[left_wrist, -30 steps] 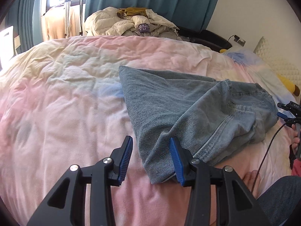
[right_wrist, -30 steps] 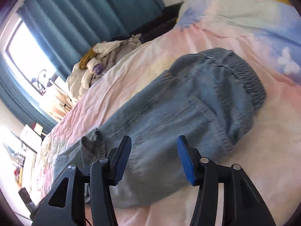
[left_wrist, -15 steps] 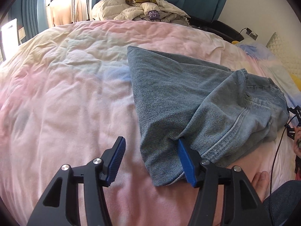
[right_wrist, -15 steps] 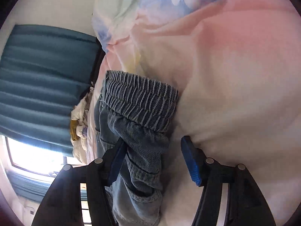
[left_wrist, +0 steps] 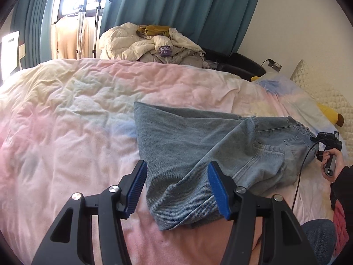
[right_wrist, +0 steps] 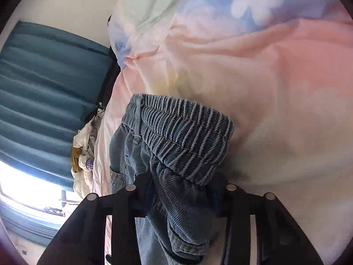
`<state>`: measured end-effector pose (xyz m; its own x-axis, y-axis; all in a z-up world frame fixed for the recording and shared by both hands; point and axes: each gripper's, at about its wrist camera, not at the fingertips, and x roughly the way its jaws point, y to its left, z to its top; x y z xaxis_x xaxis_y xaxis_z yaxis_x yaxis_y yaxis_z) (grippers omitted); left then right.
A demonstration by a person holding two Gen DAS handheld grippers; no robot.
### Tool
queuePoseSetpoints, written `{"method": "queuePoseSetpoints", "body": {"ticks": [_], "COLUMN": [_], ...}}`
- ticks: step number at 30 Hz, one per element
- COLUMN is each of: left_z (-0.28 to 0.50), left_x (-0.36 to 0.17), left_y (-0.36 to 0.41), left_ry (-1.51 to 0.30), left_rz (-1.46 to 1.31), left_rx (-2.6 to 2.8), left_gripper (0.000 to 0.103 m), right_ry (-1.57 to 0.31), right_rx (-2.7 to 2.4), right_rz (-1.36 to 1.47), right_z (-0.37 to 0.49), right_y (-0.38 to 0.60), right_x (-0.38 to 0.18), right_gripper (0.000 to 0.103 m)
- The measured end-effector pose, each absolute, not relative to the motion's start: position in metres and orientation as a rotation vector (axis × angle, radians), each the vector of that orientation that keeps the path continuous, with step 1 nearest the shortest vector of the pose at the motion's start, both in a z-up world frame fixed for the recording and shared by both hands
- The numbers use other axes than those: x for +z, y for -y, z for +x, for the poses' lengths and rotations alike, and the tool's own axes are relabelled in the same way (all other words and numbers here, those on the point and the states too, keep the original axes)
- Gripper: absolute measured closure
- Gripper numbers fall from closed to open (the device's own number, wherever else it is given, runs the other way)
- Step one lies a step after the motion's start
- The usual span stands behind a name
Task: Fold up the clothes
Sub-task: 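Lift the ribbed elastic cuff with the right tool and fold it over the leg, then lay the ribbed cuff onto the folded joggers and open the right tool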
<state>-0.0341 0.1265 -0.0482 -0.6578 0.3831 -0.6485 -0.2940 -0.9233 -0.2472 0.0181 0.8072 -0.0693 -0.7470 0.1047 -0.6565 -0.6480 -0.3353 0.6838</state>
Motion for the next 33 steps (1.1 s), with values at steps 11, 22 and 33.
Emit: {"method": "queuePoseSetpoints", "body": {"ticks": [11,22,33], "left_z": [-0.028,-0.018,-0.014], "left_x": [-0.035,-0.010,0.001], "left_y": [-0.087,-0.045,-0.022], "left_ry": [0.440,0.572,0.593], "left_rz": [-1.035,-1.010,-0.983], "left_rx": [2.567,2.591,2.604], "left_gripper": [0.044,0.044,0.044], "right_ry": [-0.711,-0.234,-0.052], "right_rx": [2.621,2.829,2.699], "right_rz": [-0.670,-0.968,-1.405], "right_z": [-0.015,-0.059,-0.077], "right_y": [-0.629,-0.425,-0.351], "right_x": [0.068,0.050,-0.033], "right_gripper": [0.079,0.080,0.079]}}
